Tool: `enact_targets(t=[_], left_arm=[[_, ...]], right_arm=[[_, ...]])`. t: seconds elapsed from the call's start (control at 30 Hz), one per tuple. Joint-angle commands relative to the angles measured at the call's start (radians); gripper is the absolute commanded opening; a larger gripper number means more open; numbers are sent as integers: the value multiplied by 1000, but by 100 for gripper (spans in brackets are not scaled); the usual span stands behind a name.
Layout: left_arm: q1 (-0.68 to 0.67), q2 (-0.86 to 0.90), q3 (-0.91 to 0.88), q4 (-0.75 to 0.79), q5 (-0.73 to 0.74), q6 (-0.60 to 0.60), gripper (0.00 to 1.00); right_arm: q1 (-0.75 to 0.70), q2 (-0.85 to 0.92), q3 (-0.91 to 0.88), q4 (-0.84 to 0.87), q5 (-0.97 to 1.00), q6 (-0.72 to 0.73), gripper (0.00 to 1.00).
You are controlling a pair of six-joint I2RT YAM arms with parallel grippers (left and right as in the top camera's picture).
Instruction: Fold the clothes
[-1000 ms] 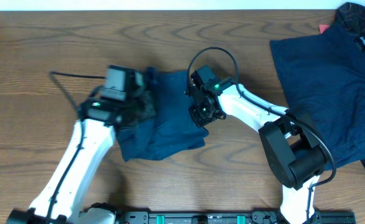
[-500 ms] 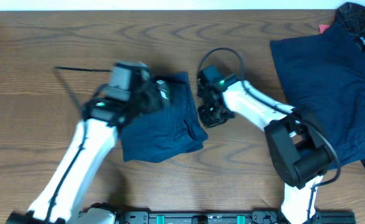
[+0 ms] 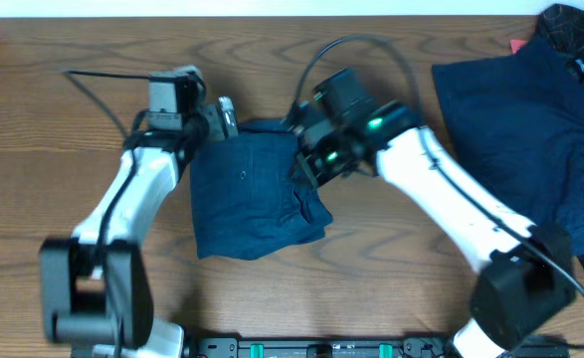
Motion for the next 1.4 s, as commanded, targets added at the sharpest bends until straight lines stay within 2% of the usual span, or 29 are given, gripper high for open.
enact_targets(t=[0.0, 0.17, 0.3, 0.43, 0.57, 0.67, 0.87, 1.1, 1.37], left_arm=[[5, 117, 7, 10, -14, 48, 100], [31, 214, 7, -46, -18, 47, 96], [63, 224, 7, -210, -17, 47, 88], [81, 224, 7, -444, -12, -1, 89], [80, 224, 7, -653, 59, -109, 99], [80, 219, 7, -715, 151, -116, 99], [82, 91, 16, -693, 159, -115, 98], [81, -105, 16, -463, 159, -93, 98], [81, -2, 13, -261, 148, 60, 98]], right_arm=[[77, 74, -35, -4, -80, -14, 25], [140, 192, -58, -3, -53, 15, 23], [135, 291, -63, -18, 65, 66, 18], [80, 339, -63, 2, 251, 105, 18], [-6, 340, -49, 166, 461, 64, 23], [-47, 338, -2, 262, 470, -9, 29], [-58, 336, 164, 115, 471, -9, 35], [-67, 313, 277, -42, 474, 5, 38], [-66, 280, 279, -63, 473, 58, 40]])
